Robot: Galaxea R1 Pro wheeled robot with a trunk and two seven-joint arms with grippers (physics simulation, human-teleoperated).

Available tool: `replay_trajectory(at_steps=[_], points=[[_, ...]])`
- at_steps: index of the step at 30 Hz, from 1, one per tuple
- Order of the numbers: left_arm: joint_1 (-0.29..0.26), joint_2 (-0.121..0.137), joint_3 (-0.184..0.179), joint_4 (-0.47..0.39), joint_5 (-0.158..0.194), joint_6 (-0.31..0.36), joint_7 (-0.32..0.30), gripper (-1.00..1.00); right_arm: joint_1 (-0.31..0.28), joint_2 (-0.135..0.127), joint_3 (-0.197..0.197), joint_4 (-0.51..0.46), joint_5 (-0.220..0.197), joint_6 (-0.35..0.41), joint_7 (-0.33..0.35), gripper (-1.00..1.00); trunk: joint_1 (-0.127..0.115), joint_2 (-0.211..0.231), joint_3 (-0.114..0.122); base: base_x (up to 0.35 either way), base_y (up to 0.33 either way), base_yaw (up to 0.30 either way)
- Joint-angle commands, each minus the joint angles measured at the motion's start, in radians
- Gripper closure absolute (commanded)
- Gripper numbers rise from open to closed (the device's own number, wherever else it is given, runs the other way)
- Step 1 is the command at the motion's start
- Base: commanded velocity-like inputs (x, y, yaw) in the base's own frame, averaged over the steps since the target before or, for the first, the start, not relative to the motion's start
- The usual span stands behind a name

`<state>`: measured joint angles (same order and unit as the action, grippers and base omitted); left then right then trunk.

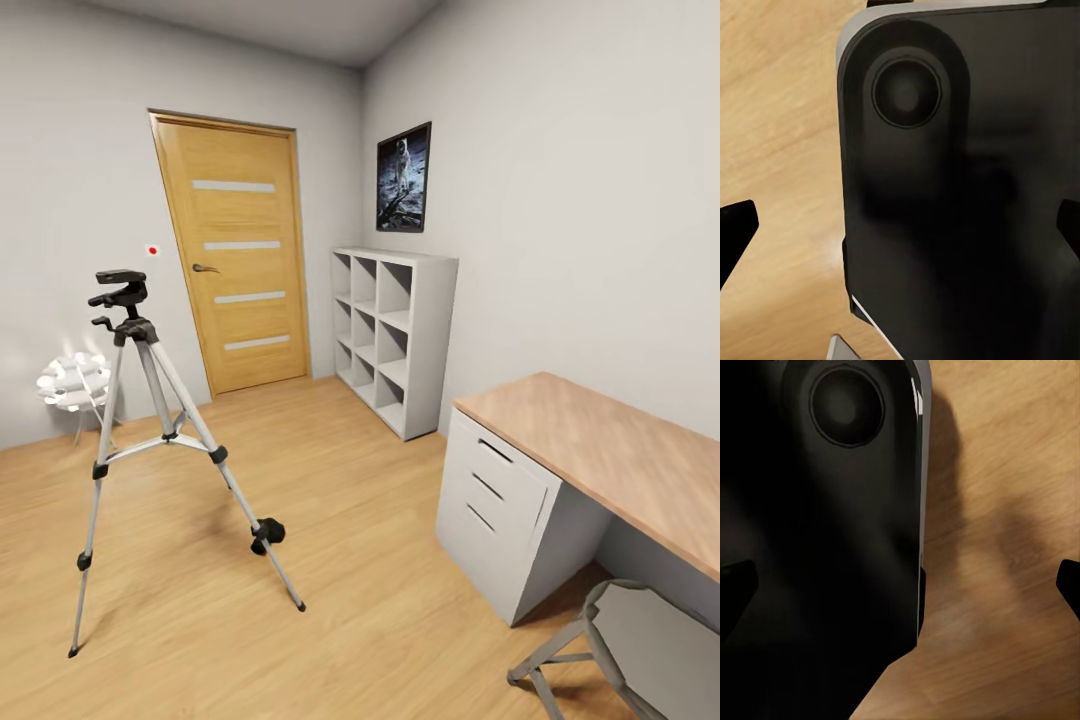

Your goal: Attach the digital camera to the camera tripod in the bedroom.

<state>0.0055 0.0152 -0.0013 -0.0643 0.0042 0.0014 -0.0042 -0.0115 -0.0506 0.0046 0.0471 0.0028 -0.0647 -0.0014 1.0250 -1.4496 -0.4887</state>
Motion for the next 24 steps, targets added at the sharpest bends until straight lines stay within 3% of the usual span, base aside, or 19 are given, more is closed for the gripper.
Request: replay_trajectory(at_steps=[1, 24], points=[[0.001, 0.0, 0.0, -0.002, 0.0, 0.0, 0.0, -1.0, -0.002, 0.0, 0.0, 0.003, 0.0, -0.007, 0.0, -1.0, 0.0, 0.0, -0.001, 0.02, -0.001, 0.052], [0.001, 0.001, 0.0, -0.002, 0.0, 0.0, 0.0, -1.0, -0.001, 0.0, 0.0, 0.003, 0.0, -0.007, 0.0, -1.0, 0.0, 0.0, -0.001, 0.156, 0.0, 0.246]])
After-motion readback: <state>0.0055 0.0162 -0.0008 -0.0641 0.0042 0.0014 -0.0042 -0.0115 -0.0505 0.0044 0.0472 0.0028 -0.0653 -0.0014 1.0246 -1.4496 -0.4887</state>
